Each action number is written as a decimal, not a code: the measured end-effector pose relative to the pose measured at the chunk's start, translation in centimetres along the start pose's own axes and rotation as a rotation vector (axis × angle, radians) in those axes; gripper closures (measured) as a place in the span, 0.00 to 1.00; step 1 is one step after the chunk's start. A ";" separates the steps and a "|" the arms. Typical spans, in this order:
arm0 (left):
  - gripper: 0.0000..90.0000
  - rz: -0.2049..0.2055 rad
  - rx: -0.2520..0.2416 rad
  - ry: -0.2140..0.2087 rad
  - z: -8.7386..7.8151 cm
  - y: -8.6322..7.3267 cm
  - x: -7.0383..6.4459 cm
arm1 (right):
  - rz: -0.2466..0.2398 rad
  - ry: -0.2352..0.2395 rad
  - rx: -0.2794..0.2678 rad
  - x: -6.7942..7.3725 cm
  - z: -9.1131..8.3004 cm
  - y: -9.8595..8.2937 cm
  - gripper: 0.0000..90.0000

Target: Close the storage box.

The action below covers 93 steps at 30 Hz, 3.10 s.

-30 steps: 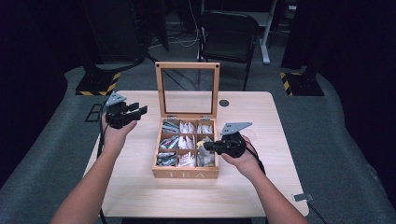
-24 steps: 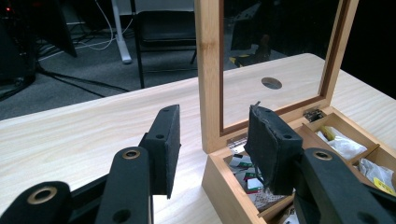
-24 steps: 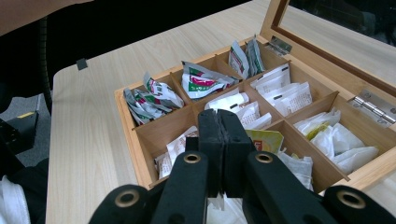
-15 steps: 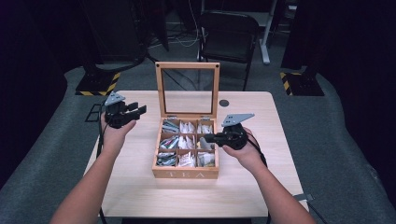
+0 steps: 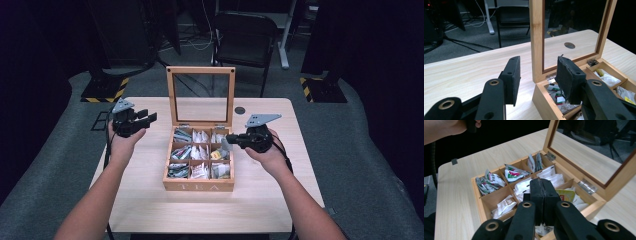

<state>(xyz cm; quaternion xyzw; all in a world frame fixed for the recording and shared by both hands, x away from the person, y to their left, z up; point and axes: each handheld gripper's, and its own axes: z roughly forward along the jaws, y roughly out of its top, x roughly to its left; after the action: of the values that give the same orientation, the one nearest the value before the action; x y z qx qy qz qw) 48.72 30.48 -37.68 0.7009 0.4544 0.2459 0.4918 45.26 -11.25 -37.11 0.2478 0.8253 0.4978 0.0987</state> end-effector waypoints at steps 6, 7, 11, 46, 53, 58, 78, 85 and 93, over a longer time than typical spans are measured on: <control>0.61 0.001 0.005 -0.002 0.1 0.0 0.0 | 0.001 -0.033 0.000 -0.6 -1.0 0.2 0.99; 0.61 -0.001 0.004 -0.002 0.1 0.0 0.0 | 0.004 -0.046 -0.001 -0.9 -1.4 0.1 0.99; 0.61 -0.002 0.003 -0.001 0.1 -0.1 0.0 | 0.007 -0.072 -0.007 -1.5 -2.1 -0.1 0.99; 0.61 -0.001 0.006 0.001 0.1 0.0 -0.1 | 0.075 -0.243 0.014 -5.3 -6.1 -3.0 0.99; 0.61 0.001 0.007 -0.001 0.3 -0.1 -0.1 | 0.077 -0.263 0.029 -5.8 -5.9 -3.7 0.99; 0.61 -0.001 0.012 -0.002 0.2 -0.1 -0.1 | 0.082 -0.270 0.034 -6.0 -5.8 -4.2 0.99; 0.61 0.001 0.011 -0.001 0.2 -0.1 -0.2 | 0.118 -0.283 0.083 -5.9 -5.0 -7.5 0.99; 0.61 0.002 0.012 -0.001 0.2 -0.1 -0.1 | 0.127 -0.279 0.105 -5.9 -4.5 -8.1 0.99; 0.61 -0.003 0.016 -0.001 0.1 -0.2 -0.1 | 0.134 -0.289 0.108 -6.0 -4.2 -8.4 0.91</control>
<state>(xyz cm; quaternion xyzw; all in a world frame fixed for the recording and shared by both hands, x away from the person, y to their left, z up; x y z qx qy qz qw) 48.66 30.33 -37.84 0.7042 0.4570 0.2415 0.4868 46.10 -20.81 -42.90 0.3764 0.8097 0.4172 0.1694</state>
